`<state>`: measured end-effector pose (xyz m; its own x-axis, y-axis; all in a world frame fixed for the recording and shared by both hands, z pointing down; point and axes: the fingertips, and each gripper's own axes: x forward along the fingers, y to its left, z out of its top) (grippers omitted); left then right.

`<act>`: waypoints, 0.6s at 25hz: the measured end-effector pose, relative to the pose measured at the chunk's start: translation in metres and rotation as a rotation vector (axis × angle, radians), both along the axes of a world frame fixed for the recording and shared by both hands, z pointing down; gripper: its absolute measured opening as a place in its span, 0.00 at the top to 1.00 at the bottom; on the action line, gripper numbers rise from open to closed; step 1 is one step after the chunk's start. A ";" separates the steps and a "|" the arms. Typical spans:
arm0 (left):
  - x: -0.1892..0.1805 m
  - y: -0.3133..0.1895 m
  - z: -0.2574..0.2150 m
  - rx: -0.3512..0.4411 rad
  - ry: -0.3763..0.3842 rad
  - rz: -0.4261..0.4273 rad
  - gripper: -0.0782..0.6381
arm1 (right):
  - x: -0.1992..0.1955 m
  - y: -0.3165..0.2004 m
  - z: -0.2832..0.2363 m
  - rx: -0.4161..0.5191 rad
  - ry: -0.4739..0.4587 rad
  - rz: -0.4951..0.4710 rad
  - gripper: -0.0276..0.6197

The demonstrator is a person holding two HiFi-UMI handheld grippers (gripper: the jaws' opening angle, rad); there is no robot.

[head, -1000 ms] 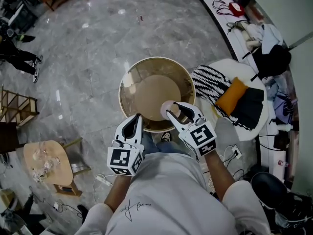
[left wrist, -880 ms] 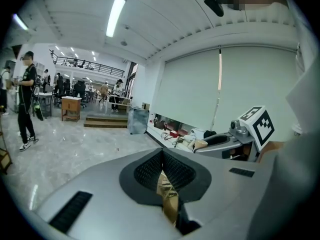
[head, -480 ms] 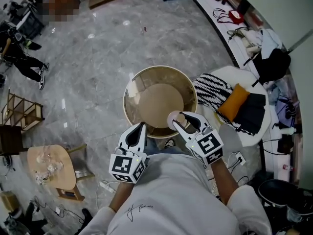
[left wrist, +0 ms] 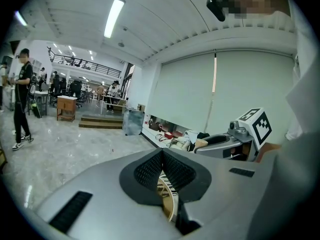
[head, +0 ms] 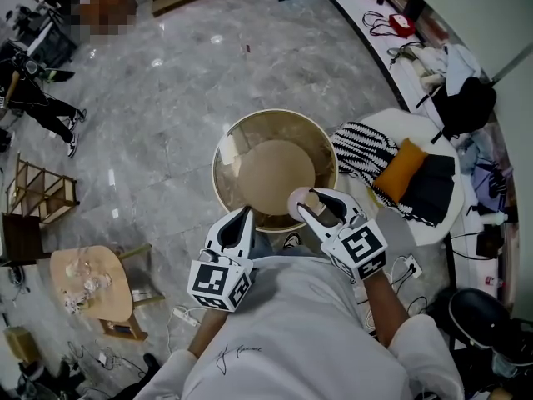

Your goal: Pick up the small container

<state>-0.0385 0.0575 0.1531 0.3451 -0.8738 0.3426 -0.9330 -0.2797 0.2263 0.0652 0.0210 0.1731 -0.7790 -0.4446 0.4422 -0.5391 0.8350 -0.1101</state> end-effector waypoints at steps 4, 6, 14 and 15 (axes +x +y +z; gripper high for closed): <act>0.005 -0.002 -0.002 0.003 0.002 0.005 0.87 | 0.004 0.000 0.000 0.000 0.004 0.001 0.73; 0.008 -0.003 -0.002 0.003 0.006 0.007 0.87 | 0.007 0.000 0.001 -0.001 0.005 0.001 0.73; 0.017 -0.005 0.001 -0.004 0.010 0.014 0.87 | 0.011 -0.001 0.001 -0.004 -0.008 -0.008 0.73; 0.018 -0.005 0.002 -0.005 0.010 0.015 0.87 | 0.011 -0.001 0.001 -0.004 -0.007 -0.010 0.73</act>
